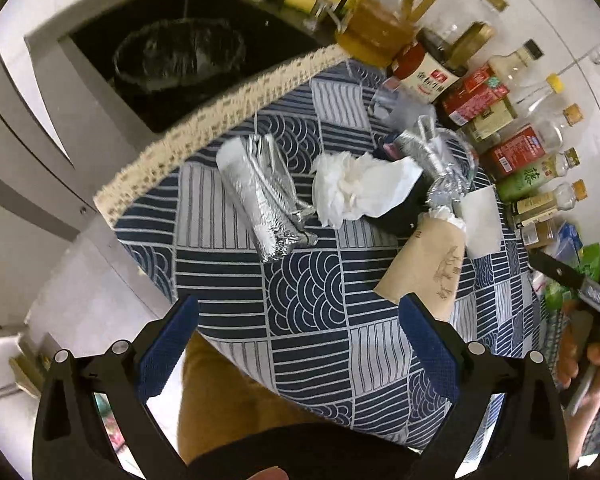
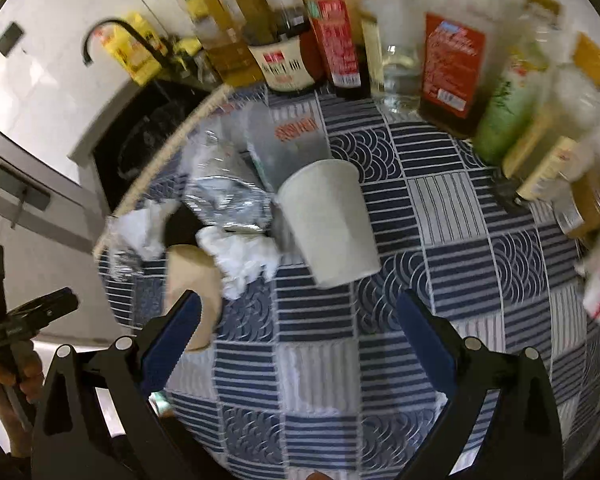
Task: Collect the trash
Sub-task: 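Grasp the foil-wrapped roll with the left gripper while the right gripper grasps the white paper cup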
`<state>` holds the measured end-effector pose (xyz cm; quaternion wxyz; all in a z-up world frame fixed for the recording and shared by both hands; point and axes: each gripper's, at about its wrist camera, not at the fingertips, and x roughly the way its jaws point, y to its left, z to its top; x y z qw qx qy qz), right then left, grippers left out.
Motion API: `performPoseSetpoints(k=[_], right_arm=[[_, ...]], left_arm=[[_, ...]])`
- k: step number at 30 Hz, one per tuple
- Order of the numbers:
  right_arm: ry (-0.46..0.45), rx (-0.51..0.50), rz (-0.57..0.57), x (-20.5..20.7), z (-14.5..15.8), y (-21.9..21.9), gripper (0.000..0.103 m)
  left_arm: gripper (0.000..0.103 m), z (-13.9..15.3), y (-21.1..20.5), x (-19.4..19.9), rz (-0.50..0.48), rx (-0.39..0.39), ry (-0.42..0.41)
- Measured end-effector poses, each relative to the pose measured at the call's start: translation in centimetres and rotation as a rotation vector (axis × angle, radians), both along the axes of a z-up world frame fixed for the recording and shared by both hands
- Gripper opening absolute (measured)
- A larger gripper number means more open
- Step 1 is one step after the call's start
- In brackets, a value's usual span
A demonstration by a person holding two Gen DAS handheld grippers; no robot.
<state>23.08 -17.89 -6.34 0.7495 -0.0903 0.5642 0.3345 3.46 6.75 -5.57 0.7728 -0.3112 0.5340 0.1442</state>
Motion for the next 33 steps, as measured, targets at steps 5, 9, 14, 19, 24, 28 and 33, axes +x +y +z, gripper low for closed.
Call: performPoseSetpoints(k=[5, 9, 14, 19, 24, 28, 33], right_arm=[[0.095, -0.080, 0.052, 4.0, -3.3, 2.1, 0.097], [0.174, -0.117, 0.079, 6.3, -5.5, 3.0, 0.089], [0.237, -0.078, 0.113, 7.6, -6.4, 3.6, 0.071], [0.278, -0.024, 0.130, 7.8, -6.7, 3.2, 0.054], [0.305, 0.066, 0.101, 6.3, -6.1, 1.5, 0.048], [0.325, 0.160, 0.064, 5.0, -5.1, -1.1, 0.048], [0.355, 0.288, 0.023, 3.4, -3.8, -4.7, 0.048]], left_arm=[[0.096, -1.8, 1.5, 0.7, 0.035, -0.049, 0.017], [0.096, -3.1, 2.6, 1.2, 0.075, -0.085, 0.028], [0.096, -4.5, 3.5, 1.8, 0.133, -0.127, 0.054], [0.096, -4.9, 4.2, 2.4, 0.169, -0.137, 0.058], [0.096, -5.3, 5.2, 2.8, 0.232, -0.121, 0.071], [0.096, -5.9, 6.3, 3.0, 0.286, -0.132, 0.082], [0.096, -5.7, 6.1, 4.1, 0.291, -0.135, 0.091]])
